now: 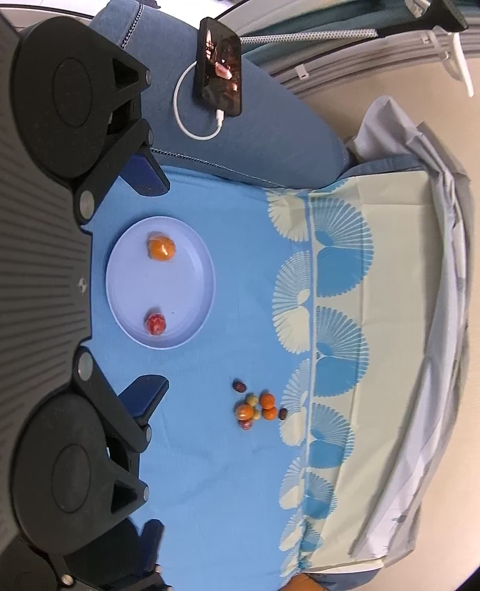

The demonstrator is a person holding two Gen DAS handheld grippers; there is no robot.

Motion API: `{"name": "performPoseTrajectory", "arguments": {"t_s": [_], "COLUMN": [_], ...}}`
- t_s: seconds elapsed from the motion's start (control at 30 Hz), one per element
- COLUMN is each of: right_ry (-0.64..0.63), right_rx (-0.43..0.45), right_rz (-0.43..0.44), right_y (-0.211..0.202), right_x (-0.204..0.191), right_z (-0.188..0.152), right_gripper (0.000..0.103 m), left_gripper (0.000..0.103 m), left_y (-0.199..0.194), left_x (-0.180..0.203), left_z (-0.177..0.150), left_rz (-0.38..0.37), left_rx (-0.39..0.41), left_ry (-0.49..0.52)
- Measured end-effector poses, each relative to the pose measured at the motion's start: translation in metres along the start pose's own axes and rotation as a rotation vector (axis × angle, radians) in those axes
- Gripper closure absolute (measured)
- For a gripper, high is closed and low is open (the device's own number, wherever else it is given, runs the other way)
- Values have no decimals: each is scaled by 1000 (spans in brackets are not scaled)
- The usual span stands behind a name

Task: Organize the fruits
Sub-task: 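Lift both tools away from the plate toward the fruit cluster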

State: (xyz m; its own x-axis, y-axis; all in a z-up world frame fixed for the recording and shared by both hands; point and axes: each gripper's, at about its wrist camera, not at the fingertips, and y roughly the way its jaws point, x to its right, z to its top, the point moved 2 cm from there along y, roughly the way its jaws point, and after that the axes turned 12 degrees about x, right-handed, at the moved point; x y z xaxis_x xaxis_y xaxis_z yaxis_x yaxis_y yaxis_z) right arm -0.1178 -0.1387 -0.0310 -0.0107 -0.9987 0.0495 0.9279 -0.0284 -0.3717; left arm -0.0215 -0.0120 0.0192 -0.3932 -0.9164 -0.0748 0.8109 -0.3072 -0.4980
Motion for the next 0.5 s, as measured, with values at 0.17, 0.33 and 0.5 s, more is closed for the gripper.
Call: {"name": "performPoseTrajectory", "arguments": {"t_s": [0.17,0.33,0.5], "right_ry": [-5,9,14], "right_rx": [6,7,2], "right_rz": [-9,-16,-7], "right_y": [-5,-7,-6], "right_x": [1,3,3], "right_z": [1,0,-2], "right_gripper": [1,1,1], "left_gripper": [0,0,0], "left_y": [-7,-9,-10], "left_x": [2,5,6], "left_z": [6,9,7], "left_rz": [3,0,-1], "left_rx": [31,39,44], "left_ry": [9,17,24]}}
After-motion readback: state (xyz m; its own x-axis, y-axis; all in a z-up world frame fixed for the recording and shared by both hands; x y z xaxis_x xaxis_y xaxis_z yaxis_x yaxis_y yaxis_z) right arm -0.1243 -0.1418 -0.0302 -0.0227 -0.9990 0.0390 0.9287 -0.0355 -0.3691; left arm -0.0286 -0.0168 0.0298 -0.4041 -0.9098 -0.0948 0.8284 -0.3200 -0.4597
